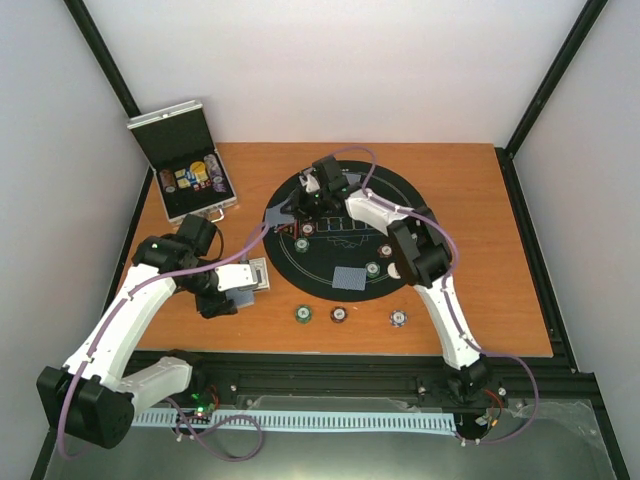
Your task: Distribute texas hold em gaming equipment
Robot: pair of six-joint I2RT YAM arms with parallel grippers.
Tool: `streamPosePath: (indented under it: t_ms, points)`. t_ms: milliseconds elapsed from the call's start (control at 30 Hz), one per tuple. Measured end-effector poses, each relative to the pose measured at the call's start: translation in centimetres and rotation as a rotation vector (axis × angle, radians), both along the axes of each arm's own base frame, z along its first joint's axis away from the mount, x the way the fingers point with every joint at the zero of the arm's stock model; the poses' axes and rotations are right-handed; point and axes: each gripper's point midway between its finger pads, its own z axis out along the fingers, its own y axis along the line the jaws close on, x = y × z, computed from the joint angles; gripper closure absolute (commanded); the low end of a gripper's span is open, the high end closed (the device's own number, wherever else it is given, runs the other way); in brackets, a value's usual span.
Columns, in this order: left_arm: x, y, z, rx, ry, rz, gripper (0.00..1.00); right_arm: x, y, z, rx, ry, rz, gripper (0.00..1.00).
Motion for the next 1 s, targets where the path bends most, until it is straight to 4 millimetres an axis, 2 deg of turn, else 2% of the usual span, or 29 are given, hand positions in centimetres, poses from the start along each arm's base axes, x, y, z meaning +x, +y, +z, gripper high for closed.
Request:
streamPosePath:
  t_ms: [133, 233, 333, 400, 667, 800, 900, 1000]
  points:
    - [0.0, 0.0, 0.0, 0.002, 0.000, 0.000, 0.99, 3.4, 1.8, -1.1, -0.012, -0.016, -0.004, 0.97]
    - [0.0, 0.1, 0.0, 0.005, 0.000, 0.001, 0.99, 4.3, 2.3, -1.4, -0.023, -0.014, -0.006, 0.88]
    - [0.0, 0.1, 0.0, 0.008, -0.001, 0.002, 0.99, 4.5, 2.3, -1.7, -0.038, -0.004, -0.004, 0.81]
    - [0.0, 0.1, 0.0, 0.009, -0.002, 0.001, 0.99, 4.2, 2.1, -2.1, -0.054, 0.011, -0.002, 0.73]
    - [0.0, 0.1, 0.0, 0.008, -0.002, 0.002, 0.99, 3.2, 0.8, -3.0, -0.122, 0.037, 0.003, 0.63]
    - [0.0, 0.1, 0.0, 0.008, -0.002, 0.002, 0.99, 1.9, -0.9, -1.4, -0.160, 0.029, -0.005, 0.62]
    - [0.0, 0.1, 0.0, 0.008, -0.002, 0.002, 0.99, 0.5, -2.3, 1.1, -0.161, 0.005, -0.010, 0.62]
    - [0.0, 0.1, 0.0, 0.008, -0.003, 0.002, 0.99, -2.0, -3.7, 3.6, -0.137, -0.019, -0.012, 0.62]
